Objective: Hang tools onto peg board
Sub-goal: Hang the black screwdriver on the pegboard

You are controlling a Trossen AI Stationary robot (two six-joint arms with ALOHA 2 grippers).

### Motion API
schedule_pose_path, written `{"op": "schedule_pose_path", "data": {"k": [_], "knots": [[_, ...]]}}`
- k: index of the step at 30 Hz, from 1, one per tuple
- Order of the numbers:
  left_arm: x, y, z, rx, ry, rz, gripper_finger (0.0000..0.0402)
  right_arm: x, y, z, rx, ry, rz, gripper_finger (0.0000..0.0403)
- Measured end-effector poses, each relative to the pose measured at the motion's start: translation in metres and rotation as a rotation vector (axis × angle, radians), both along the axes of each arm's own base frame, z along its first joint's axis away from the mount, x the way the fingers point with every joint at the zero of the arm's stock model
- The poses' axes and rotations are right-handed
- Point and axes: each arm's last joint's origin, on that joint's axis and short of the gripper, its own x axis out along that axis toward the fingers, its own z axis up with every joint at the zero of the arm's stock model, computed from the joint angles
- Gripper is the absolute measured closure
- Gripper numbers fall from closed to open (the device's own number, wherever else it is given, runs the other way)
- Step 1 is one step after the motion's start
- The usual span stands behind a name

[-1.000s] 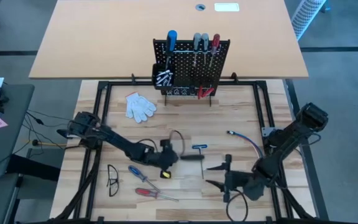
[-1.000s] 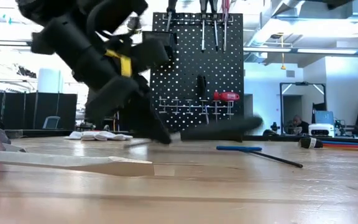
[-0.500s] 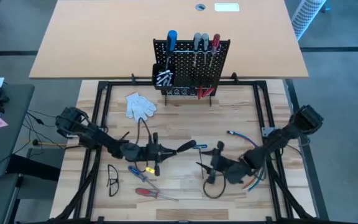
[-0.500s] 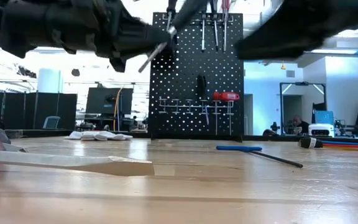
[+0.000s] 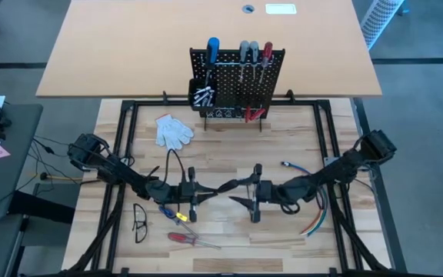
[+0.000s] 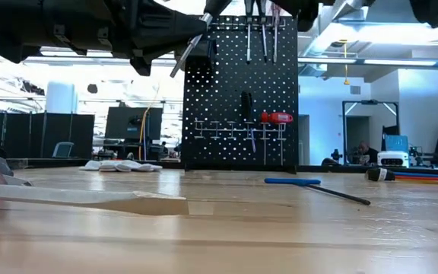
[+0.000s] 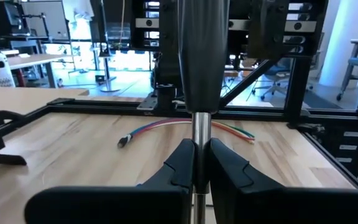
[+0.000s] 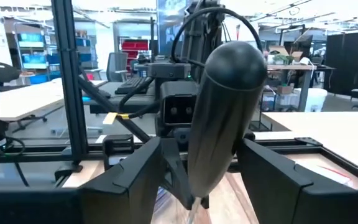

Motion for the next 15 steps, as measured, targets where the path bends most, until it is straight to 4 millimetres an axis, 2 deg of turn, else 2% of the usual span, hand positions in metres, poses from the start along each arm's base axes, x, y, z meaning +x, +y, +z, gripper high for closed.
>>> {"op": "schedule_pose_path", "data": {"k": [8,15], "knots": [[0.0,0.0,-0.001,0.0,0.006,0.004,0.0385,0.006,-0.015,0.002,0.017,-0.011,-0.036,0.0206],[0.0,0.0,-0.001,0.001,0.008,0.002,0.0384,0.013,-0.03,0.002,0.094,-0.025,0.098,0.021]]}}
